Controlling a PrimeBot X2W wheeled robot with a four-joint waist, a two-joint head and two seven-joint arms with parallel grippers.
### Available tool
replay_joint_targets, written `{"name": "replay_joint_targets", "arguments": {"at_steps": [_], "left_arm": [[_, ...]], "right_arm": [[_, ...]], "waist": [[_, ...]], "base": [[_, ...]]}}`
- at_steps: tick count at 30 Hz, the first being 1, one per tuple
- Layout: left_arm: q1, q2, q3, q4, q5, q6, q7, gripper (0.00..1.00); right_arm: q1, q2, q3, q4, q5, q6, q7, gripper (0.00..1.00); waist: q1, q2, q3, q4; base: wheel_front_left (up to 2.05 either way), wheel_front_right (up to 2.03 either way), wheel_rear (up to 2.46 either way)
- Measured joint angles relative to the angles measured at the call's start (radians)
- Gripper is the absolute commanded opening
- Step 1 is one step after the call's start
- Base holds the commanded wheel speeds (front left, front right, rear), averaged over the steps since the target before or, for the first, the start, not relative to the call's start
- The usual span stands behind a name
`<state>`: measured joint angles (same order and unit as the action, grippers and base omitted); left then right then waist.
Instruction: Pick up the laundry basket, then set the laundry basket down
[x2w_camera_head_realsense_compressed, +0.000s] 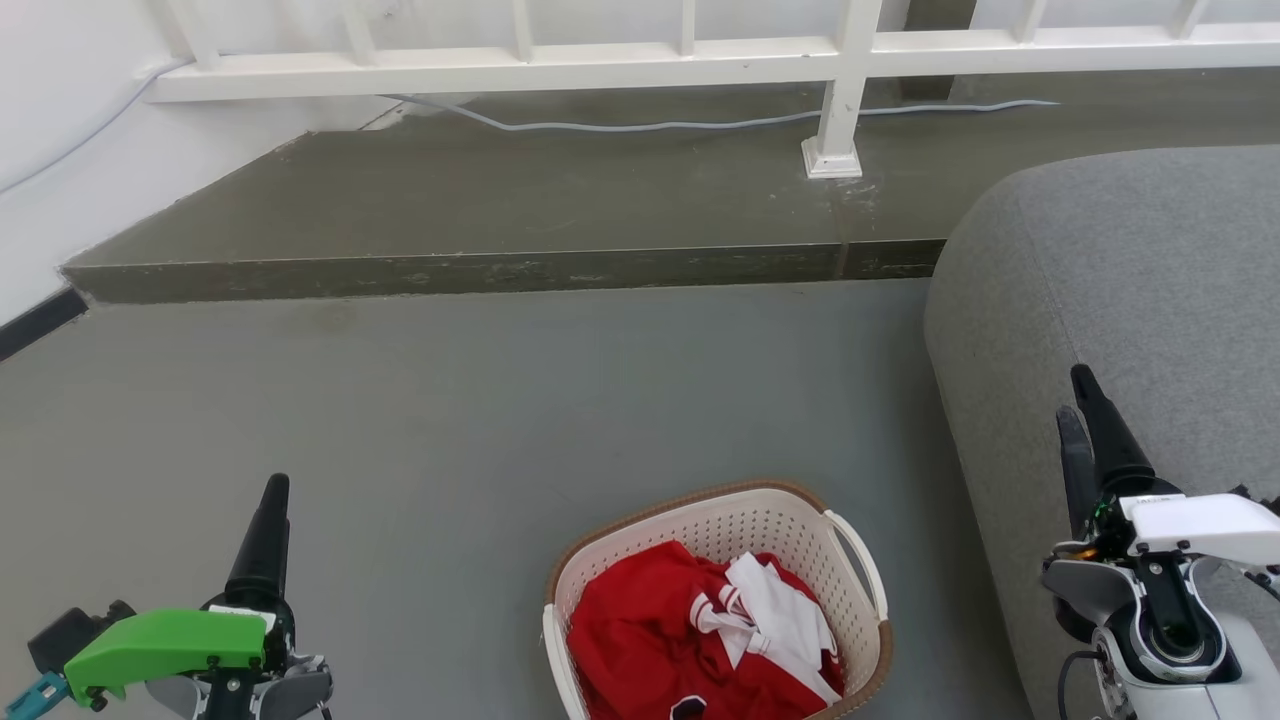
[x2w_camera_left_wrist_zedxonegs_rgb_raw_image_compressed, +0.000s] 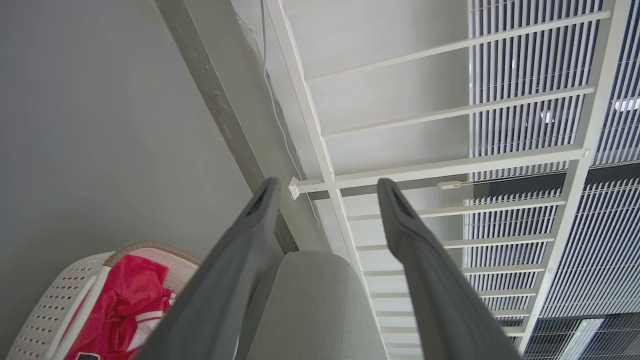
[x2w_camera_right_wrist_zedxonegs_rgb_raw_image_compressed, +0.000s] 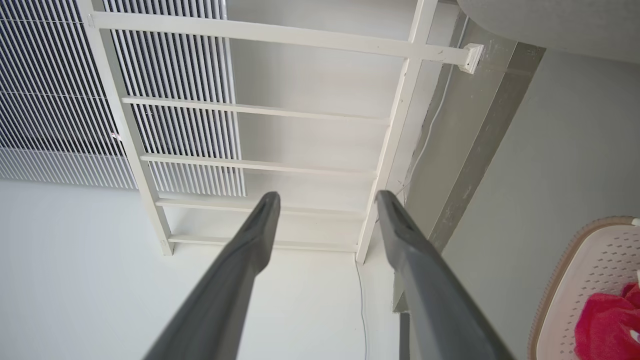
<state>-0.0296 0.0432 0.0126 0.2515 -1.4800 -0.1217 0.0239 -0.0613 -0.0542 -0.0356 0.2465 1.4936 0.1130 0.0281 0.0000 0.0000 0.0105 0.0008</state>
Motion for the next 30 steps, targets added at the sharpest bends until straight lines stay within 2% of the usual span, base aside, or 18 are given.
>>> {"name": "replay_joint_targets", "arguments": {"at_steps": [9, 17, 30], "left_arm": [[0.0, 0.025, -0.034, -0.002, 0.11, 0.0, -0.038, 1.0], [-0.001, 0.043, -0.046, -0.005, 0.256, 0.0, -0.062, 1.0], [-0.002, 0.044, -0.06, -0.034, 0.468, 0.016, -0.106, 1.0]], "right_arm": [[-0.014, -0.039, 0.066, -0.015, -0.124, 0.0, -0.04, 1.0], [-0.018, -0.062, 0.11, -0.014, -0.247, 0.001, -0.065, 1.0], [-0.037, -0.072, 0.126, -0.025, -0.466, 0.001, -0.108, 1.0]], "waist": [[0.0, 0.0, 0.002, 0.0], [0.0, 0.0, 0.002, 0.0], [0.0, 0.0, 0.001, 0.0]], "base": [[0.0, 0.0, 0.0], [0.0, 0.0, 0.0], [0.0, 0.0, 0.0]]}}
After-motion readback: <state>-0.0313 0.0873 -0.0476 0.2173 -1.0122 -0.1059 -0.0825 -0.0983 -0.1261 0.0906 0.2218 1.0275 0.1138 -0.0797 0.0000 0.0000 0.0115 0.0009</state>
